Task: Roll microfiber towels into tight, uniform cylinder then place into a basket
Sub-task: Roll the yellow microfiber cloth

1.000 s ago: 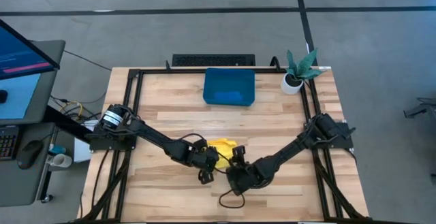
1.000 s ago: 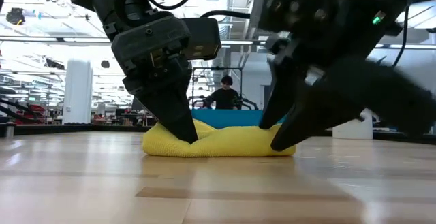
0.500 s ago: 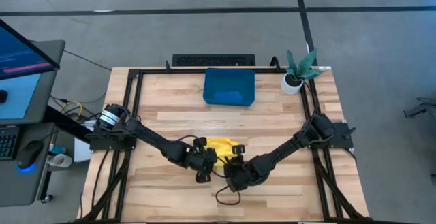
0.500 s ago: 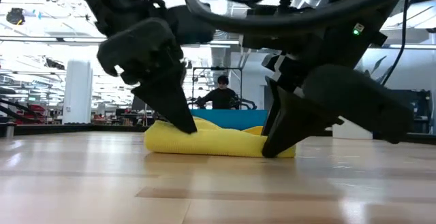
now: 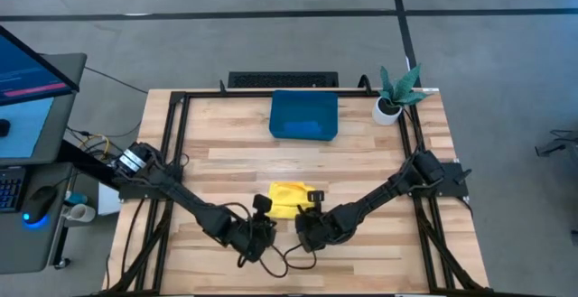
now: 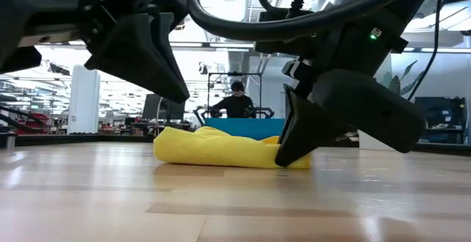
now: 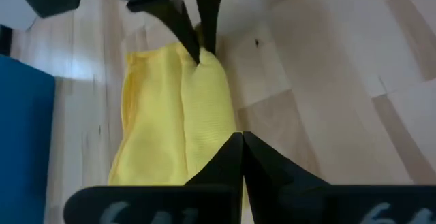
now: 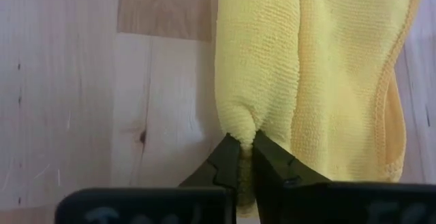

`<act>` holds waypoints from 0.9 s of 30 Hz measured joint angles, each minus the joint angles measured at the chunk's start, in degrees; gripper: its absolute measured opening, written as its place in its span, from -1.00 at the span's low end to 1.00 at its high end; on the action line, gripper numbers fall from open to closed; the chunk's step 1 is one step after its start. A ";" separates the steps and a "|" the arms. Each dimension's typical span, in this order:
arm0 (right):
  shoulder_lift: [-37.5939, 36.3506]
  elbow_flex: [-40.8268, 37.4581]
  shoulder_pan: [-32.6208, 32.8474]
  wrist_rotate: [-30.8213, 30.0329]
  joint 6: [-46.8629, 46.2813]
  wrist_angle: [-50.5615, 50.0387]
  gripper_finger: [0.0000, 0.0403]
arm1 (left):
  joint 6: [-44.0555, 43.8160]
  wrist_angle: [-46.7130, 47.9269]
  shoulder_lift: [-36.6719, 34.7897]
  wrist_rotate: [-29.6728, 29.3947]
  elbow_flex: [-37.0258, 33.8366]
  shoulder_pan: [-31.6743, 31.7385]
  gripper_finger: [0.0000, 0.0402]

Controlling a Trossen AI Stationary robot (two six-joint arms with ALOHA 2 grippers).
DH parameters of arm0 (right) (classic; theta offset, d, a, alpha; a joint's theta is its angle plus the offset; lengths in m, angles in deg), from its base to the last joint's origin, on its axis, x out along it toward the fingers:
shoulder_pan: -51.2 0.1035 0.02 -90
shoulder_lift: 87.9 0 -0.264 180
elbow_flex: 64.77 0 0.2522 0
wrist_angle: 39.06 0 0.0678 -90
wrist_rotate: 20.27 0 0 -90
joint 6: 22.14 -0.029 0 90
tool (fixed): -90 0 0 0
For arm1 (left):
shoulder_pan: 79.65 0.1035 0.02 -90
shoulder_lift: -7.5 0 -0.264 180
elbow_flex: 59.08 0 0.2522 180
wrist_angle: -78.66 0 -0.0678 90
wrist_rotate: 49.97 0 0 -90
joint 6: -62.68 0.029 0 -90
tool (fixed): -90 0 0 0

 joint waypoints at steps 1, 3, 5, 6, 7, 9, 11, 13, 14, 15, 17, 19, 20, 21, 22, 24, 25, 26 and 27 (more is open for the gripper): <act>0.00 0.00 -0.02 0.04 -0.34 0.02 -0.79 | 0.28 -0.06 0.00 -0.03 0.00 -0.37 -1.00; 0.00 0.00 -0.13 0.04 -0.85 0.09 -0.79 | 0.36 -0.07 0.00 -0.05 0.02 -0.66 -1.00; 0.00 0.00 -0.18 0.10 -0.89 0.42 -0.81 | -0.94 0.05 0.00 0.32 0.02 -0.69 -0.98; 0.00 0.00 -0.18 0.12 -0.89 0.42 -0.82 | -1.50 0.03 0.00 0.77 0.03 -0.69 -0.95; 0.00 0.00 -0.18 0.09 -0.89 0.42 -0.84 | -1.71 0.05 -0.01 1.14 0.04 -0.69 -0.91; 0.00 0.00 -0.18 0.11 -0.91 0.44 -0.87 | -1.84 0.07 0.00 1.58 0.04 -0.68 -0.81; 0.00 0.00 -0.18 0.09 -1.15 0.44 -0.88 | -2.00 0.20 0.00 2.66 0.04 -0.37 -0.68; 0.00 0.00 -0.18 0.09 -1.63 0.49 -0.87 | -2.26 0.37 0.00 3.06 0.04 -0.13 -0.54; 0.00 0.00 -0.15 0.09 -1.94 0.54 -0.86 | -2.26 0.43 0.00 3.08 0.04 0.08 -0.46; 0.00 0.00 -0.17 0.09 -2.28 0.56 -0.85 | -2.24 0.35 0.20 3.06 -0.02 0.39 -0.38; 0.00 0.00 -0.15 0.09 -2.82 0.59 -0.83 | -2.24 0.99 0.40 3.03 -0.67 1.22 -0.24; 0.00 0.00 -0.13 0.13 -3.01 0.59 -0.84 | -3.80 1.11 0.44 3.08 -1.66 2.40 -0.13; 0.00 0.00 0.07 0.17 -3.01 0.61 -0.84 | -4.91 1.00 0.44 3.25 -2.11 2.98 -0.09; 0.00 0.00 0.19 0.08 -3.01 0.63 -0.85 | -5.48 1.06 0.44 3.32 -2.44 3.57 -0.06; 0.00 -0.02 0.26 0.03 -3.01 0.63 -0.86 | -5.71 1.14 0.44 3.21 -2.82 4.06 -0.05; 0.00 -0.02 0.26 0.03 -3.01 0.66 -0.87 | -5.76 0.95 0.44 3.71 -3.52 5.11 -0.04; 0.00 -0.03 0.26 0.02 -3.01 0.66 -0.87 | -5.73 0.43 0.44 5.26 -4.07 5.76 -0.04; 0.00 -0.04 0.26 0.00 -3.01 0.66 -0.87 | -5.67 0.04 0.44 7.23 -4.63 6.38 -0.03; 0.00 -0.04 0.26 0.01 -3.01 0.66 -0.86 | -5.50 -0.27 0.44 9.08 -5.04 6.87 -0.03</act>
